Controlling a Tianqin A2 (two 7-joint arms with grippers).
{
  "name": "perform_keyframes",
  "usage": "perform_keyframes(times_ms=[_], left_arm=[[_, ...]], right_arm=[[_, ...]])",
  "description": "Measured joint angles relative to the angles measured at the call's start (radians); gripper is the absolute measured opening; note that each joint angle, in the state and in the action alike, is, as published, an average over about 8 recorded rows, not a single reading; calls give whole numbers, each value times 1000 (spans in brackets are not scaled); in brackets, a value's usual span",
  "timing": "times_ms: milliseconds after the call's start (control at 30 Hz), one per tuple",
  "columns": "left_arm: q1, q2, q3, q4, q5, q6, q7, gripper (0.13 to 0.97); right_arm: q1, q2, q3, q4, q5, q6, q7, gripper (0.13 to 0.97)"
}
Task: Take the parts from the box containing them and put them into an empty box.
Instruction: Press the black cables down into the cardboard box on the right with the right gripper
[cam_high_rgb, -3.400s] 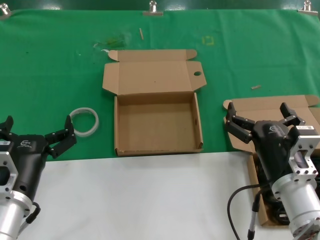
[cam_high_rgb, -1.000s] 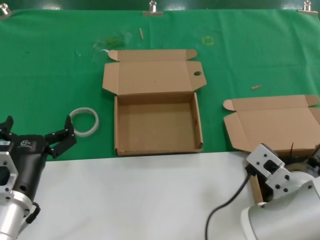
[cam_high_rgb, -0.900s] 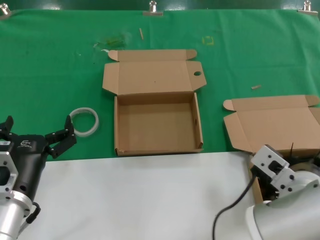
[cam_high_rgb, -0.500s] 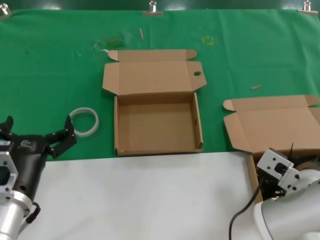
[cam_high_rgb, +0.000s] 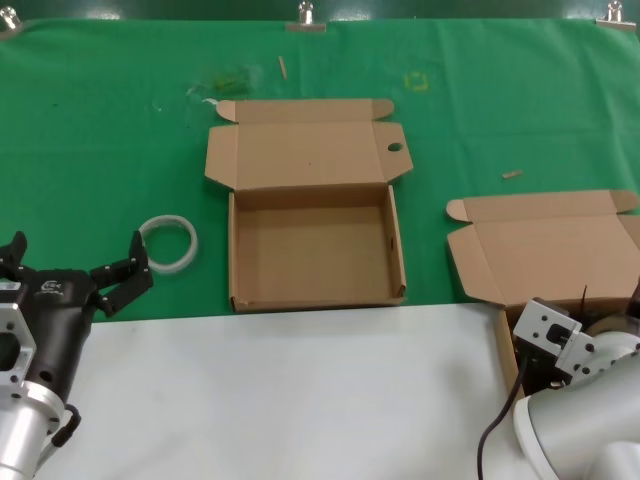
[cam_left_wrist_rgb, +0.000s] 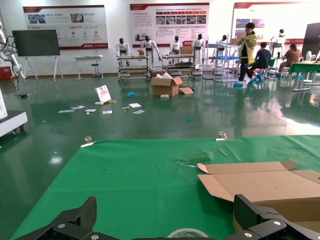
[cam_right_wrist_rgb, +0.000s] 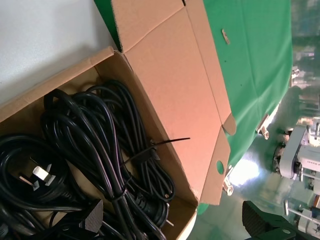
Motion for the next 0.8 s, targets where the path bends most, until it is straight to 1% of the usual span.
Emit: perform_keyframes(times_ms=[400,800], left_arm=[[0,0,0,0,0,0,0,965],[0,0,0,0,0,0,0,965]], right_arm=[[9,0,18,-49,6,-45,-22,966],[8,0,13,-86,8,-77,-17,966]])
